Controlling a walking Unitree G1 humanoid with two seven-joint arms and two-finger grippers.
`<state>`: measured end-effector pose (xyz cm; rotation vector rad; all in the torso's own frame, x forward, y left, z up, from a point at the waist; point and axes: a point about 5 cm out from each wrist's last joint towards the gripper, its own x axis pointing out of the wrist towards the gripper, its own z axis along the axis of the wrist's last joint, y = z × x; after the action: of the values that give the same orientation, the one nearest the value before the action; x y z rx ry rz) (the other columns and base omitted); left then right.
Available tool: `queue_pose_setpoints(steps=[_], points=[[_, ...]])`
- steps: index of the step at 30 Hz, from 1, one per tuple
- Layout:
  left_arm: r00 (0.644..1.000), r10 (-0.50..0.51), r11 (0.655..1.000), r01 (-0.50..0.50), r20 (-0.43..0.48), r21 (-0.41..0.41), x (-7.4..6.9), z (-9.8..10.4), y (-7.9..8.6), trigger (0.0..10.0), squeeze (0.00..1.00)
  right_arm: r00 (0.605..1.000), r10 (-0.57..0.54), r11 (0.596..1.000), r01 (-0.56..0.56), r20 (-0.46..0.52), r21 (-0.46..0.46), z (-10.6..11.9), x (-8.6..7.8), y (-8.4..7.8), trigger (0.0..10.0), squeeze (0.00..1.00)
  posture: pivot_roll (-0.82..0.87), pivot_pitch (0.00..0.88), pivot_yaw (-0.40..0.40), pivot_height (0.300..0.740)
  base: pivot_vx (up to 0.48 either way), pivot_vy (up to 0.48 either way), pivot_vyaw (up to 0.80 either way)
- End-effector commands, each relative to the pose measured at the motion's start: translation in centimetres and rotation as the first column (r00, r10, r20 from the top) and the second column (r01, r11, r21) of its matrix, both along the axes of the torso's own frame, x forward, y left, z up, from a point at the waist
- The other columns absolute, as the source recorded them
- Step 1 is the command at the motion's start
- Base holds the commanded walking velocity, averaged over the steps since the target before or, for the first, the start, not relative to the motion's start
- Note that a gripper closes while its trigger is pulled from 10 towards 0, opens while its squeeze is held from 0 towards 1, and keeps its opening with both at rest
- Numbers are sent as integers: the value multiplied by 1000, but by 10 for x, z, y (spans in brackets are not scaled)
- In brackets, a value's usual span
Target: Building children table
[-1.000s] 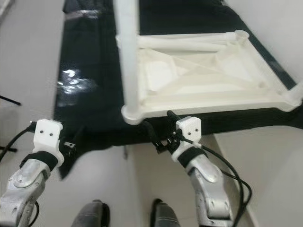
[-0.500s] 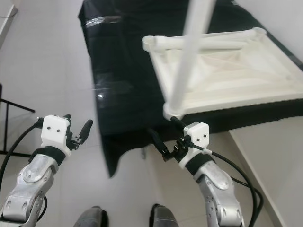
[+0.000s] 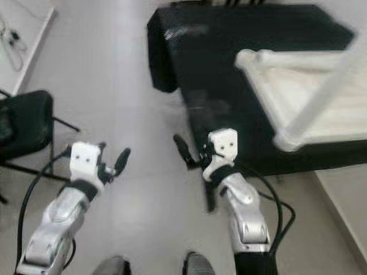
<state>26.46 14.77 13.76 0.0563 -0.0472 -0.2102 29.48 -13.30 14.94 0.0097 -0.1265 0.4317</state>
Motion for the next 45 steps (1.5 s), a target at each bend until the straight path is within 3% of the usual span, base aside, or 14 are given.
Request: queue_pose_setpoints(steps=[1, 5, 13, 33, 45], points=[[1000, -4, 999, 4, 12, -34, 1, -1, -1, 10000, 0, 1000, -26, 998, 27, 4, -64, -2, 8, 0, 10000, 0, 38, 186, -72, 740, 0, 0, 0], [998, -38, 999, 39, 42, -11, 9, 1, -6, 10000, 0, 997, -74, 990, 72, -16, -119, -6, 22, 2, 10000, 0, 55, 189, -84, 740, 0, 0, 0], [996, -78, 997, 78, 37, -13, 16, 0, -12, 10000, 0, 994, -97, 989, 90, -51, -120, -11, 28, 0, 10000, 0, 46, 192, -79, 740, 0, 0, -100], [995, -89, 995, 90, 43, -32, 20, -2, -10, 10000, 0, 995, -74, 995, 68, -69, -79, -14, 34, 4, 10000, 0, 45, 198, -74, 740, 262, 0, -360], [992, -116, 993, 117, 58, -25, 19, 1, -11, 10000, 0, 999, -44, 997, 42, -29, -60, -8, 35, 4, 10000, 0, 40, 198, -77, 740, 280, 0, 0]])
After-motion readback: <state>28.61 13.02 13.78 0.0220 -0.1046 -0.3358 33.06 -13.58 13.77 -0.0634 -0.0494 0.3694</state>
